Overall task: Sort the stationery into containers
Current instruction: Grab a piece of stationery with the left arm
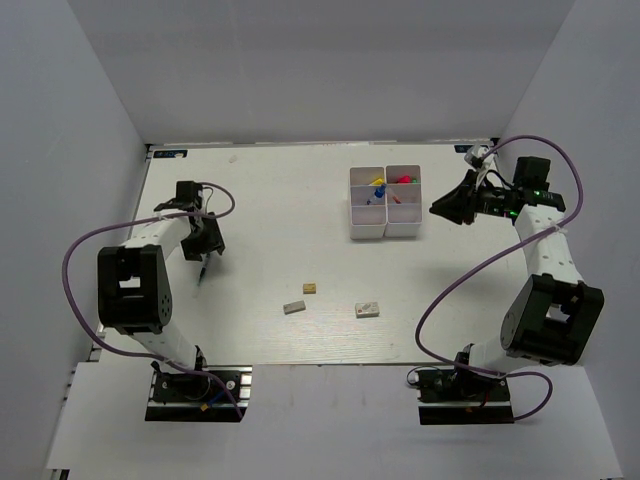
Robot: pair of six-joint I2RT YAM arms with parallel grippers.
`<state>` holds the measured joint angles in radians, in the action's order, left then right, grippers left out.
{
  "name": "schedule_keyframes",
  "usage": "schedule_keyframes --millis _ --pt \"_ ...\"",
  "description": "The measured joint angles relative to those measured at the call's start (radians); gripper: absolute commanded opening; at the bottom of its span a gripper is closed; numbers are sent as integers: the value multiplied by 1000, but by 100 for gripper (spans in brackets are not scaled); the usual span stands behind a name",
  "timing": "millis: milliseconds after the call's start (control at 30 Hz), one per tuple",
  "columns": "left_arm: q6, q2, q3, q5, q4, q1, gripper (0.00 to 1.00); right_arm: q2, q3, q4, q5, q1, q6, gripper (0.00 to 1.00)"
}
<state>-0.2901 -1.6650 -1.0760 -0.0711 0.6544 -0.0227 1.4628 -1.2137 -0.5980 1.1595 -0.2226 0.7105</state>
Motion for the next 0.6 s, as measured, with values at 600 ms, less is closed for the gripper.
schedule_keyframes --millis 600 --pt "6 -39 68 -16 -25 -8 34 1 32 -65 45 -3 35 31"
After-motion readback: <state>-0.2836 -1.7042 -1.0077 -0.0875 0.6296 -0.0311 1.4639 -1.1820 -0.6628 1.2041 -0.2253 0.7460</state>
